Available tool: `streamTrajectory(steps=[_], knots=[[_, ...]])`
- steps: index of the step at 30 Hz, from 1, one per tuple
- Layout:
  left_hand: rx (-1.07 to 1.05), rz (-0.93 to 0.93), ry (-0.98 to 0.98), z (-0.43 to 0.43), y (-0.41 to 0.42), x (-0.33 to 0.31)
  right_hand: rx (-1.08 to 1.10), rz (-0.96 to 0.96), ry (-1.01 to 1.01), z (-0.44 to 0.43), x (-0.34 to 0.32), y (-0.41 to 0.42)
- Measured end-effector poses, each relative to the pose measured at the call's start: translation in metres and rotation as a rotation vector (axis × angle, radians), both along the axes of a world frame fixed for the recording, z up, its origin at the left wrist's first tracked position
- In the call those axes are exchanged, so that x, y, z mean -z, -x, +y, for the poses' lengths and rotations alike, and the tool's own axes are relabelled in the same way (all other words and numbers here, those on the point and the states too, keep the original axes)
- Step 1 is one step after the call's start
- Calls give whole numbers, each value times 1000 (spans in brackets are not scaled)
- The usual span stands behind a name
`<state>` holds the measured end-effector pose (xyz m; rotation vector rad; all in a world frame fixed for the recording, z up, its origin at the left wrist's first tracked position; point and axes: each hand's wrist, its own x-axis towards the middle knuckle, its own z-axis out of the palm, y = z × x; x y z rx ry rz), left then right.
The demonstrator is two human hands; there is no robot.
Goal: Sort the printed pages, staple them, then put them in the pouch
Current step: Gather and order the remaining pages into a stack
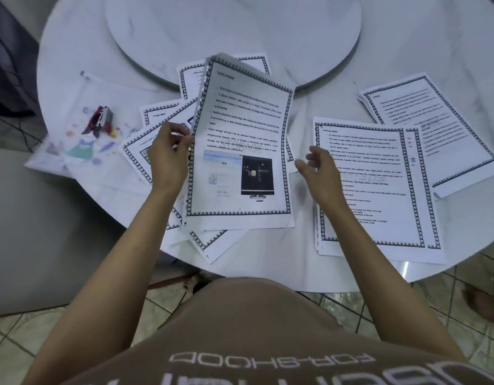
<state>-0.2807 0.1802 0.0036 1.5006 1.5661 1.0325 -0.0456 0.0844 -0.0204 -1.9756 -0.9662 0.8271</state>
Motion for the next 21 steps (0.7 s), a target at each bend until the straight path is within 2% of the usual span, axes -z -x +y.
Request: streamTrajectory(steps=[4, 11, 16, 21], knots=[[-17, -107, 12, 8, 13, -7, -35, 165, 42, 25, -5, 14], [-45, -214, 60, 15, 41, -7, -55, 294, -5, 46, -7, 29], [6, -334, 170, 11, 50, -7, -52, 139, -84, 51, -12, 23], [102, -228, 333, 15, 73, 3, 34, -102, -87, 40, -9, -10]])
